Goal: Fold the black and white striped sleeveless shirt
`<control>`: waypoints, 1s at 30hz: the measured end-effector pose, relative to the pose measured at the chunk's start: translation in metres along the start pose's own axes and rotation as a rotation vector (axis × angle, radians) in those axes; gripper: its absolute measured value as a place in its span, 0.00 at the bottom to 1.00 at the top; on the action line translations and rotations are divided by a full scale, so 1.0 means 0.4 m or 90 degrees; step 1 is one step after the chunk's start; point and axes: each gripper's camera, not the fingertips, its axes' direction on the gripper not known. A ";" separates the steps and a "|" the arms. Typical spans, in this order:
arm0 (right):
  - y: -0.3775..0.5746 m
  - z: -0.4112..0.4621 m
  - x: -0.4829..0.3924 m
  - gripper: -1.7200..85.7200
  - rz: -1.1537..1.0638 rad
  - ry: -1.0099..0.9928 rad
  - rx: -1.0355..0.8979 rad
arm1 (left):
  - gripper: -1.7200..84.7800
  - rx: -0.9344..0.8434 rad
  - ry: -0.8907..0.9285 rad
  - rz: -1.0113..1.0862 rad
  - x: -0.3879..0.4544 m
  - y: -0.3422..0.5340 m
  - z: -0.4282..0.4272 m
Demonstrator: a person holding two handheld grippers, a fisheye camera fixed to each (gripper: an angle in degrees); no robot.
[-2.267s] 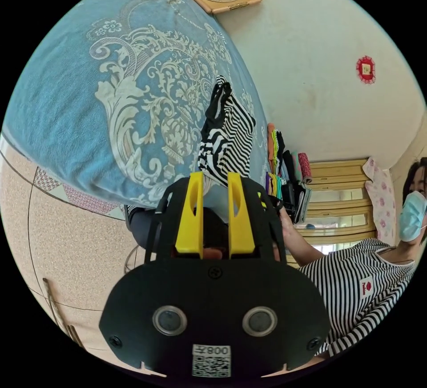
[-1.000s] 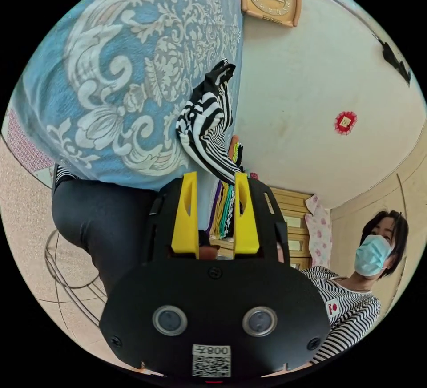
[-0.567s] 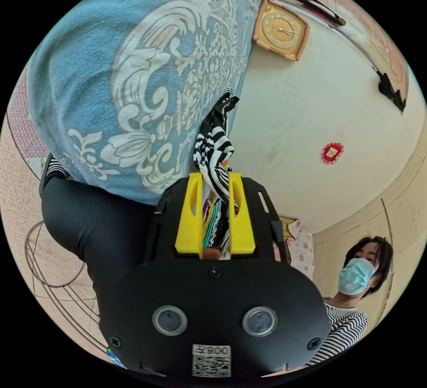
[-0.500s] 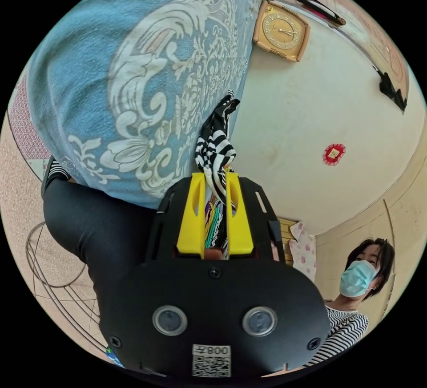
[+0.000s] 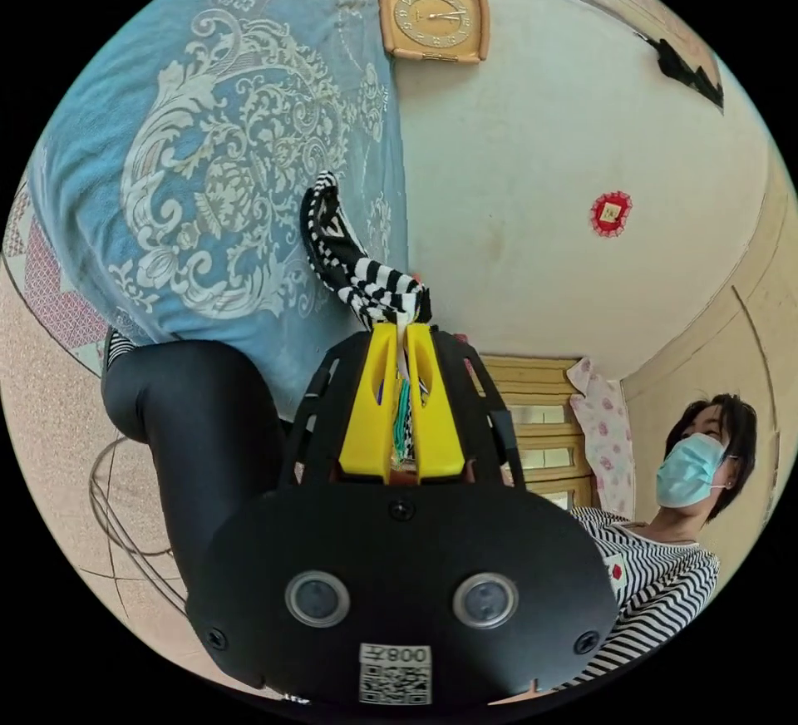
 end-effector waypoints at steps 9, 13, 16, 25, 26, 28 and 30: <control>0.183 -0.277 0.064 0.04 -0.083 -0.050 0.075 | 0.05 -0.089 0.011 0.151 0.309 -0.038 0.243; 0.221 -0.438 0.121 0.04 -0.109 -0.052 0.120 | 0.05 -0.138 0.009 0.198 0.417 -0.096 0.412; 0.208 -0.563 0.183 0.03 -0.110 -0.051 0.153 | 0.05 -0.173 0.005 0.215 0.487 -0.169 0.590; -0.032 -1.119 0.266 0.03 -0.166 0.019 0.298 | 0.05 -0.246 0.018 0.337 0.816 -0.469 1.314; -0.078 -1.218 0.254 0.03 -0.185 0.029 0.315 | 0.05 -0.244 0.034 0.371 0.884 -0.502 1.417; -0.136 -1.367 0.224 0.03 -0.211 0.052 0.358 | 0.05 -0.233 0.065 0.411 0.985 -0.544 1.565; -0.183 -1.505 0.183 0.03 -0.243 0.089 0.386 | 0.05 -0.221 0.099 0.472 1.104 -0.577 1.750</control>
